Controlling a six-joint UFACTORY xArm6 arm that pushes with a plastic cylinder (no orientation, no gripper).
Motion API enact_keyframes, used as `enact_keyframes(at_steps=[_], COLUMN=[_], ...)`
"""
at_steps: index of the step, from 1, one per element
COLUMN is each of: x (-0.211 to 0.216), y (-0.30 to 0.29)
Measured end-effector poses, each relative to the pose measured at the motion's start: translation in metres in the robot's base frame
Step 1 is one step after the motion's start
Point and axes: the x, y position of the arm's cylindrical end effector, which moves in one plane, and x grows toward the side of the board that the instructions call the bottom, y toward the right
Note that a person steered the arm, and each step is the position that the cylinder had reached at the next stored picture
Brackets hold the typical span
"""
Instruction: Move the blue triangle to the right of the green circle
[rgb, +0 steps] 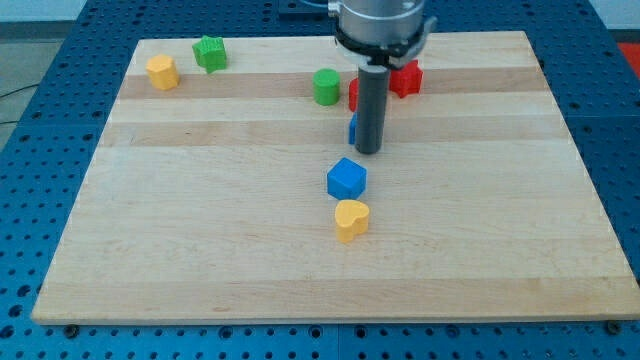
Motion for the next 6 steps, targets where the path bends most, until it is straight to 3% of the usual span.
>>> enact_keyframes(at_steps=[1, 2, 3, 5, 6], x=[-0.004, -0.018, -0.037, -0.014, -0.053], y=[0.058, -0.035, -0.080, -0.113, -0.118])
